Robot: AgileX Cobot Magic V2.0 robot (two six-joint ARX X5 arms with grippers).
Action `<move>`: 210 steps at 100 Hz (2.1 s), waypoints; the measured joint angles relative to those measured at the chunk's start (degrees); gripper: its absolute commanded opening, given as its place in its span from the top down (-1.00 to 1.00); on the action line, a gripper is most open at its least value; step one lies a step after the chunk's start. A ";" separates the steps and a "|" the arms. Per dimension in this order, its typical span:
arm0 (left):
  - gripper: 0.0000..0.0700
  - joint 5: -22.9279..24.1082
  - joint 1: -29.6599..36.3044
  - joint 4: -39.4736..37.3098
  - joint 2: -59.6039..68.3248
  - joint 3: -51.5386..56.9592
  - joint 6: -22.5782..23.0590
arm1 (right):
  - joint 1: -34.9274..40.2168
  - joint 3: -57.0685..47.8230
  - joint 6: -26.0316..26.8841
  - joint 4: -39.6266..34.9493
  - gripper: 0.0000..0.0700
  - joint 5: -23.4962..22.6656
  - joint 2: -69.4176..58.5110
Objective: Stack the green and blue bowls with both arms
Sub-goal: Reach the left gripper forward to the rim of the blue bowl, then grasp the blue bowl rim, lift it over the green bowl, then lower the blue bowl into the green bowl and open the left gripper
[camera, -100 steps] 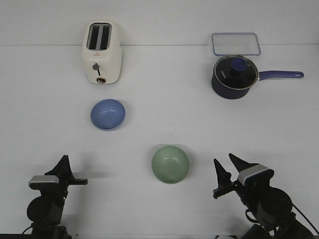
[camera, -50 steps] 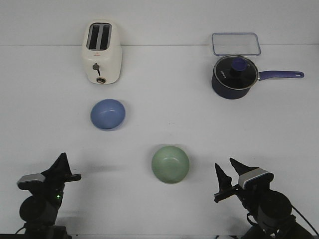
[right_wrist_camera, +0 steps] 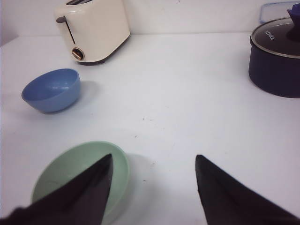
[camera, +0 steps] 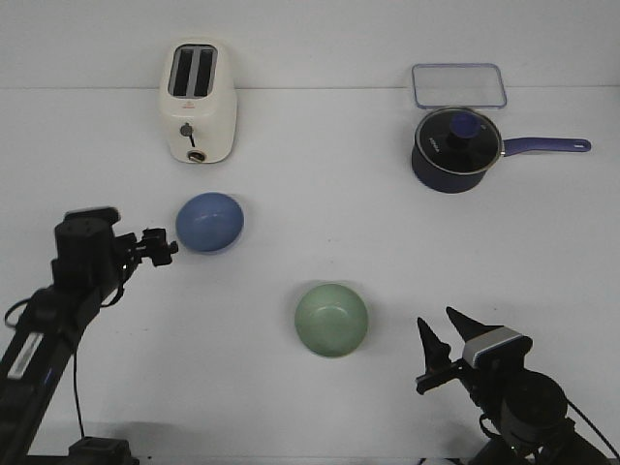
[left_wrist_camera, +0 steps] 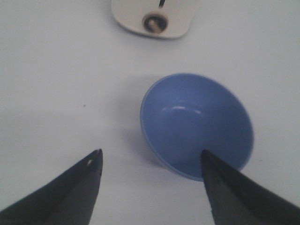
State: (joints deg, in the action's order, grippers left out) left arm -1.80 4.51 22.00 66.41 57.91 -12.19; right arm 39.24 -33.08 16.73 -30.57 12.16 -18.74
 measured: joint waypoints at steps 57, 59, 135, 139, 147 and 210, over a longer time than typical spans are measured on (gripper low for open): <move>0.16 -1.14 1.77 0.90 33.29 15.17 1.18 | 0.02 0.00 -0.22 0.00 -0.05 1.57 0.00; 0.32 -1.14 1.81 0.81 33.57 15.17 1.18 | 0.02 0.00 -0.22 0.00 -0.05 1.57 0.00; 0.97 -11.67 12.46 6.58 12.22 15.76 1.38 | 0.02 0.00 -1.49 0.00 -0.05 3.02 0.00; 0.97 -11.67 14.93 6.64 11.96 15.72 1.27 | 0.02 0.00 -1.51 0.00 -0.05 3.08 0.00; 0.97 -11.61 20.17 4.98 12.46 14.29 0.48 | 0.02 0.00 -1.53 0.00 -0.05 3.08 0.00; 0.03 -3.96 39.06 1.64 24.13 11.76 -2.34 | 0.02 0.00 -1.53 -0.02 -0.06 3.08 0.00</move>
State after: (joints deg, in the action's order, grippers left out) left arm -5.76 43.57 23.64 90.54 69.67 -14.52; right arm 39.27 -33.08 15.20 -30.59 15.25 -18.74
